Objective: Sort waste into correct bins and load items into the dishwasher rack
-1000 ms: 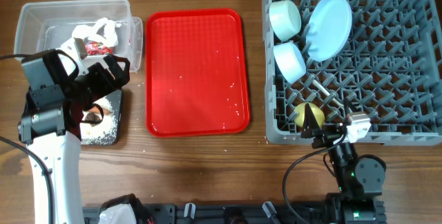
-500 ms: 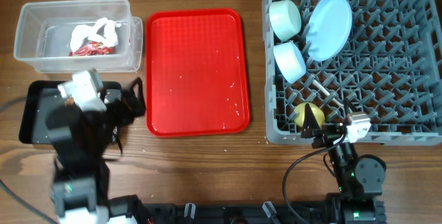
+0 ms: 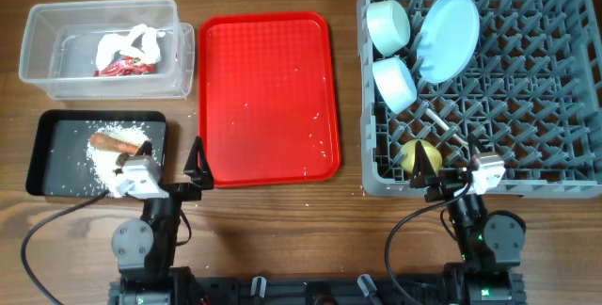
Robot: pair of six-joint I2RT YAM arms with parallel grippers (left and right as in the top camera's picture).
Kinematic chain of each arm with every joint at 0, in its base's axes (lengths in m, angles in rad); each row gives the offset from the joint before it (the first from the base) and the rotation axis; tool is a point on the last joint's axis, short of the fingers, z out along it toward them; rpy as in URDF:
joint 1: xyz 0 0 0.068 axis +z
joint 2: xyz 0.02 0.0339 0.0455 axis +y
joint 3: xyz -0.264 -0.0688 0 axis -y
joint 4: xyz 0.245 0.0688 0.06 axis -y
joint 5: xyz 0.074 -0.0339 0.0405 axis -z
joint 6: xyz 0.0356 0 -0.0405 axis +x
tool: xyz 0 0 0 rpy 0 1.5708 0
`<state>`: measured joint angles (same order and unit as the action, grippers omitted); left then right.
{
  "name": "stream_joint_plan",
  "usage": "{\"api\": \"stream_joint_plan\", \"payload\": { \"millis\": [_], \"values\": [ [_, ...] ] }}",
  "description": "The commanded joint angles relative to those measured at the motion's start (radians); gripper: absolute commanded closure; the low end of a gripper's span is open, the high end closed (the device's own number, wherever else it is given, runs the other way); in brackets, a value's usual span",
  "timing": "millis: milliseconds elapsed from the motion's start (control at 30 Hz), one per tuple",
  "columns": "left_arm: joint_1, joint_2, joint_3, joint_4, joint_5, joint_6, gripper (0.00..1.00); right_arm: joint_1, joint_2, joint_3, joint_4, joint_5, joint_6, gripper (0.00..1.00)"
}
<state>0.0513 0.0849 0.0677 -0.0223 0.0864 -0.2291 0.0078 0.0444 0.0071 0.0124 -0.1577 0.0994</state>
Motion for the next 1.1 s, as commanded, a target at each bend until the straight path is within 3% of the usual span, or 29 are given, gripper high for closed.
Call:
{"api": "stream_joint_plan", "payload": {
  "millis": [0, 1067],
  "values": [
    [-0.006, -0.053, -0.041, 0.004, -0.025, 0.013, 0.0, -0.003, -0.009, -0.002, 0.002, -0.02, -0.014, 0.0],
    [-0.006, -0.082, -0.061, -0.05, -0.028, 0.013, 0.0, -0.003, -0.009, -0.002, 0.002, -0.02, -0.014, 0.0]
  ]
}}
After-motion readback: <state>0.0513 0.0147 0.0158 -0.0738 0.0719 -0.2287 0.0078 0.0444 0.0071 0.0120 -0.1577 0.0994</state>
